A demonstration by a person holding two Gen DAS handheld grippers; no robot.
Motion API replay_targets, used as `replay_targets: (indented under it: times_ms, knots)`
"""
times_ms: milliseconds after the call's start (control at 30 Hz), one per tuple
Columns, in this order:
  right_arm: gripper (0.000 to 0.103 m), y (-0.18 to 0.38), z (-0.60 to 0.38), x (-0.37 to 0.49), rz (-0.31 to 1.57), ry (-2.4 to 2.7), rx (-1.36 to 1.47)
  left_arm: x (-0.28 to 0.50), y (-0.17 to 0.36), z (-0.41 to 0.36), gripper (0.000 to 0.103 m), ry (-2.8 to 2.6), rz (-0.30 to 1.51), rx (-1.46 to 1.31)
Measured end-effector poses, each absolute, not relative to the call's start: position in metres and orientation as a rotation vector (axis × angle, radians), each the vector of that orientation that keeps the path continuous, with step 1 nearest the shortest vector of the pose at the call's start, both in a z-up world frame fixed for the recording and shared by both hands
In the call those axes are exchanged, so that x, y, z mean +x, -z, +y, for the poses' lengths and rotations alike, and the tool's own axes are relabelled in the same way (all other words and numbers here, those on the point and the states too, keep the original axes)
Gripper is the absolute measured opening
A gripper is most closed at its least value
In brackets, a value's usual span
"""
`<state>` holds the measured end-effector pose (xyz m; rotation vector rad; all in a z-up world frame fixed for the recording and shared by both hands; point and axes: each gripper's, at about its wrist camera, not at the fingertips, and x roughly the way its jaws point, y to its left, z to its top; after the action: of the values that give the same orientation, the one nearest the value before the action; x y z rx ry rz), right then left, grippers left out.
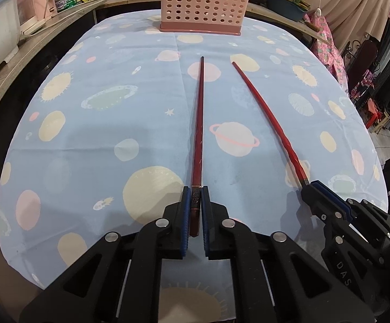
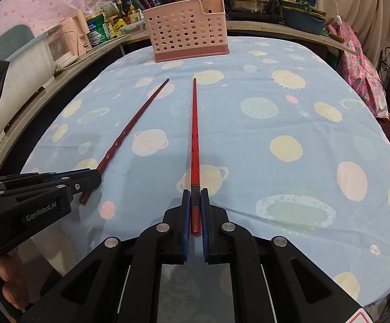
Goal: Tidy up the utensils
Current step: 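Lift both held chopsticks and carry them above the pink holder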
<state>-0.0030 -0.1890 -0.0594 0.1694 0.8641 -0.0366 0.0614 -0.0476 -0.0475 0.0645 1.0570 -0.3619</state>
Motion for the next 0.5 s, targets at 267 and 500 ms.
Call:
replay_targets:
  times_ms: [267,500]
  knots:
    - [0.007,0.023,-0.202,0.0,0.791,0.028,0.214,0.073,0.009,-0.035,0.007,0.378,1.006,-0.022]
    - [0.007,-0.032,-0.219,0.016,0.668,0.036,0.235,0.092,-0.04,-0.029,0.007,0.377,0.91,-0.057]
